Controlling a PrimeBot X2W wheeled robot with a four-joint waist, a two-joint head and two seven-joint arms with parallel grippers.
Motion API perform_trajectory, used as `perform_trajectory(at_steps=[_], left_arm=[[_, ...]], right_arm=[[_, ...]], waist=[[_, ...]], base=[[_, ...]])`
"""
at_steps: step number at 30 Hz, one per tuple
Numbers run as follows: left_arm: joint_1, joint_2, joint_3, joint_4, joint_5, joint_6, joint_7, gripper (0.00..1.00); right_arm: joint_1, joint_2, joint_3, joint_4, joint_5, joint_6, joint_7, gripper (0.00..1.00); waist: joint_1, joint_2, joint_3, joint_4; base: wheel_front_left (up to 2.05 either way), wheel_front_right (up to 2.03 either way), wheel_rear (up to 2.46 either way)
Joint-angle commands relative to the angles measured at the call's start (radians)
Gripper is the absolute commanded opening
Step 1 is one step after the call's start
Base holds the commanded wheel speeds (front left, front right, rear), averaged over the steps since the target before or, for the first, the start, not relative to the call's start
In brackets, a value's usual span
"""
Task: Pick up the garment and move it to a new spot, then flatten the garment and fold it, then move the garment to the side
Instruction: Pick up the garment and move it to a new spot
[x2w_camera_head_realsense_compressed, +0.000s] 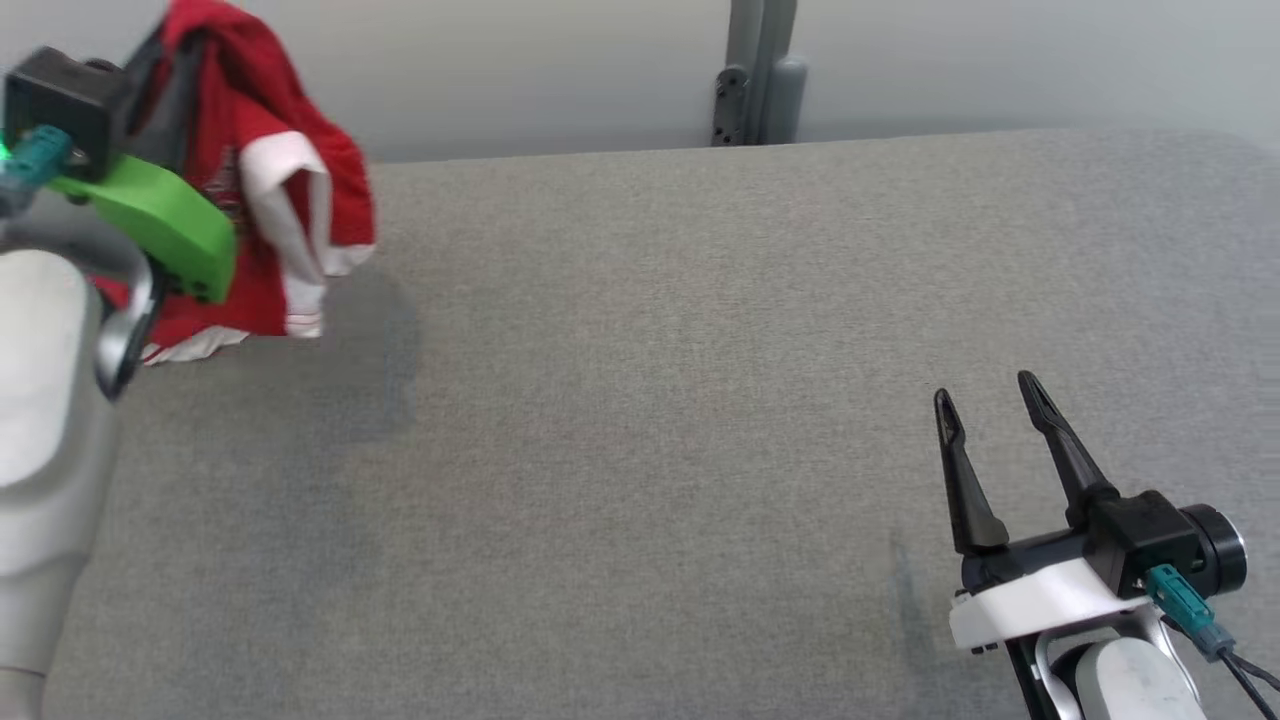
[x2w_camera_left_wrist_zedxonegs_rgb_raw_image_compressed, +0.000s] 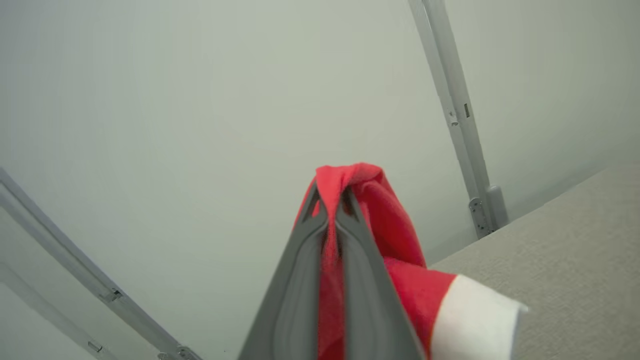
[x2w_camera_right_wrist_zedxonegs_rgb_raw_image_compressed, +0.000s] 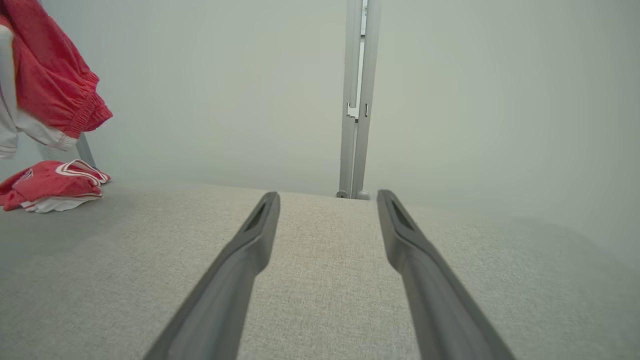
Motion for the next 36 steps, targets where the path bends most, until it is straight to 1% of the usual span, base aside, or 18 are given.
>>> perform_trajectory(at_steps=[1, 4, 7, 10, 13, 16, 20, 24, 27, 29, 30, 31, 32, 36], left_arm=[[0.03, -0.003, -0.027, -0.049, -0.028, 0.0, 0.013, 0.0], [0.077, -0.003, -0.088, -0.176, -0.081, 0.0, 0.044, 0.0], [0.127, -0.013, -0.125, -0.276, -0.118, -0.001, 0.066, 0.0], [0.19, -0.041, -0.16, -0.346, -0.148, -0.001, 0.07, 0.0], [0.241, -0.073, -0.202, -0.36, -0.16, -0.001, 0.051, 0.0], [0.275, -0.111, -0.257, -0.319, -0.161, -0.001, 0.02, 0.0], [0.277, -0.149, -0.309, -0.194, -0.145, -0.001, -0.022, 0.0], [0.248, -0.17, -0.315, -0.042, -0.132, 0.004, -0.061, 0.0], [0.227, -0.191, -0.298, 0.063, -0.14, 0.019, -0.087, 0.0], [0.219, -0.208, -0.279, 0.118, -0.149, 0.038, -0.102, 0.0], [0.217, -0.216, -0.275, 0.142, -0.148, 0.043, -0.107, 0.22], [0.215, -0.223, -0.271, 0.159, -0.148, 0.048, -0.111, 0.5], [0.212, -0.232, -0.263, 0.174, -0.151, 0.055, -0.118, 1.0], [0.229, -0.263, -0.23, 0.202, -0.17, 0.059, -0.126, 1.0]], right_arm=[[0.022, -0.003, -0.008, 0.002, 0.003, 0.0, -0.003, 1.0], [0.042, -0.003, -0.023, -0.001, 0.004, 0.0, -0.003, 1.0], [0.053, -0.003, -0.032, -0.005, 0.009, 0.0, -0.003, 1.0], [0.052, -0.003, -0.036, -0.01, 0.013, 0.0, -0.003, 1.0], [0.041, -0.002, -0.036, -0.011, 0.018, 0.0, -0.003, 1.0], [0.023, -0.003, -0.026, -0.016, 0.023, 0.0, -0.003, 1.0], [0.002, -0.003, -0.02, -0.02, 0.028, 0.0, -0.003, 1.0], [-0.015, -0.002, -0.015, -0.022, 0.035, 0.0, -0.003, 1.0], [-0.023, -0.003, -0.013, -0.019, 0.038, 0.0, -0.003, 1.0], [-0.028, -0.003, -0.011, -0.015, 0.039, 0.0, -0.003, 1.0], [-0.028, -0.003, -0.01, -0.013, 0.04, 0.0, -0.003, 1.0], [-0.029, -0.003, -0.01, -0.011, 0.04, 0.0, -0.003, 1.0], [-0.031, -0.003, -0.01, -0.009, 0.04, 0.0, -0.003, 1.0], [-0.03, -0.003, -0.008, -0.002, 0.038, 0.0, -0.003, 1.0]], waist=[[0.0001, -0.0001, -0.078, -0.091], [0.0001, -0.0001, -0.086, -0.129], [0.0001, -0.0001, -0.081, -0.166], [0.0001, -0.0001, -0.065, -0.201], [0.0001, -0.0001, -0.041, -0.226], [0.0001, -0.0001, -0.01, -0.249], [0.0001, -0.0001, 0.032, -0.273], [0.0001, -0.0001, 0.069, -0.289], [0.0001, -0.0001, 0.091, -0.291], [0.0001, -0.0001, 0.098, -0.289], [0.0001, -0.0001, 0.1, -0.286], [0.0001, -0.0001, 0.1, -0.283], [0.0001, -0.0001, 0.099, -0.278], [0.0001, -0.0001, 0.083, -0.251]], base=[[0.0, 0.0, 0.0], [0.0, 0.0, 0.0], [0.0, 0.0, 0.0], [0.0, 0.0, 0.0], [0.0, 0.0, 0.0], [0.0, 0.0, 0.0], [0.0, 0.0, 0.0], [0.0, 0.0, 0.0], [0.0, 0.0, 0.0], [0.0, 0.0, 0.0], [0.0, 0.0, 0.0], [0.0, 0.0, 0.0], [0.0, 0.0, 0.0], [0.0, 0.0, 0.0]])
